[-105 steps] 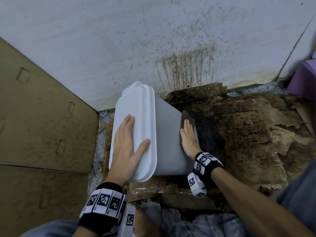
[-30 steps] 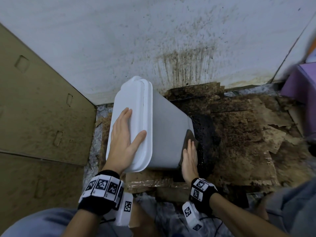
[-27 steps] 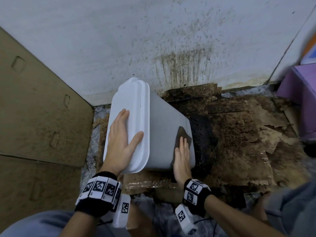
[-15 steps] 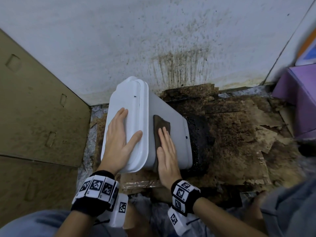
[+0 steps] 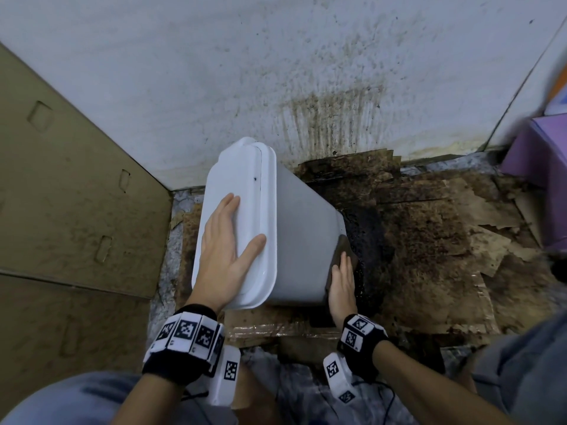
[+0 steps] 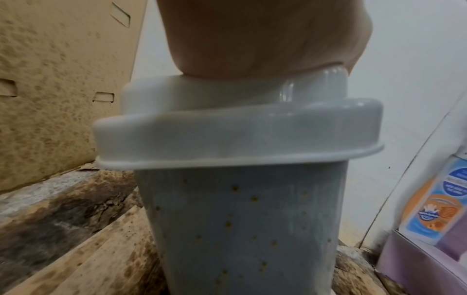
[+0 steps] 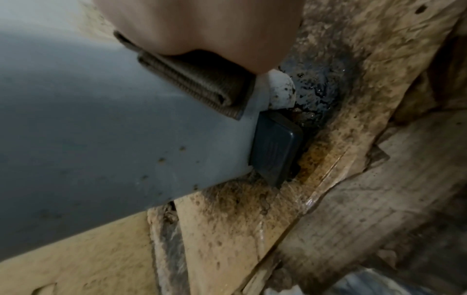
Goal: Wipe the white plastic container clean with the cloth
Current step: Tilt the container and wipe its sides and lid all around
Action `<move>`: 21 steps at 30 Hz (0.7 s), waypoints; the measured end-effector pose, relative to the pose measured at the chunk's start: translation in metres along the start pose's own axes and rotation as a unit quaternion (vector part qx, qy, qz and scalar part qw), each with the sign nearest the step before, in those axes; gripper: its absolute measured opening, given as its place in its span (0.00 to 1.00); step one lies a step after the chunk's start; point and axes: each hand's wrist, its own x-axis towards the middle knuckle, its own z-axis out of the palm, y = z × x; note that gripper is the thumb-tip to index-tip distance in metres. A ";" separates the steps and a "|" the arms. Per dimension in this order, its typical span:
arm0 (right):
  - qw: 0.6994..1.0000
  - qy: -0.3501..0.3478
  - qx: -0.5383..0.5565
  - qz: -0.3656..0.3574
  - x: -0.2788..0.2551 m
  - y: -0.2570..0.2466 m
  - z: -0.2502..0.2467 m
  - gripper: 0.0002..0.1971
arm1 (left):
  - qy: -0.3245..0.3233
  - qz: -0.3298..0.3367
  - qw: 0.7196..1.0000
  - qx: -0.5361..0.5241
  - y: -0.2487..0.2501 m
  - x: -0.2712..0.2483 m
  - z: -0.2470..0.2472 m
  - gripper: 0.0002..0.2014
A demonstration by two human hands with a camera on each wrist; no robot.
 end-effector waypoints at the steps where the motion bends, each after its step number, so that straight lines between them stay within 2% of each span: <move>1: 1.000 0.004 -0.001 0.000 -0.003 -0.005 0.001 0.26 | 0.001 -0.001 1.000 0.001 0.000 0.000 0.000 0.41; 5: 0.998 0.029 0.054 -0.010 -0.026 -0.040 0.014 0.26 | 0.001 0.000 1.000 0.010 0.000 0.001 0.001 0.41; 8: 0.994 0.022 0.060 -0.088 -0.052 -0.073 0.027 0.31 | 0.003 0.003 1.000 0.016 0.001 0.001 0.002 0.41; 11: 0.982 -0.014 0.071 -0.172 -0.076 -0.098 0.036 0.31 | 0.007 0.005 1.000 0.019 -0.001 0.001 0.001 0.41; 15: 0.972 -0.037 0.041 -0.229 -0.087 -0.100 0.030 0.29 | 0.009 0.008 1.000 0.017 0.000 0.001 0.002 0.41; 21: 0.959 -0.040 -0.006 -0.280 -0.070 -0.082 0.019 0.28 | 0.010 0.007 1.000 0.012 0.003 0.001 0.002 0.41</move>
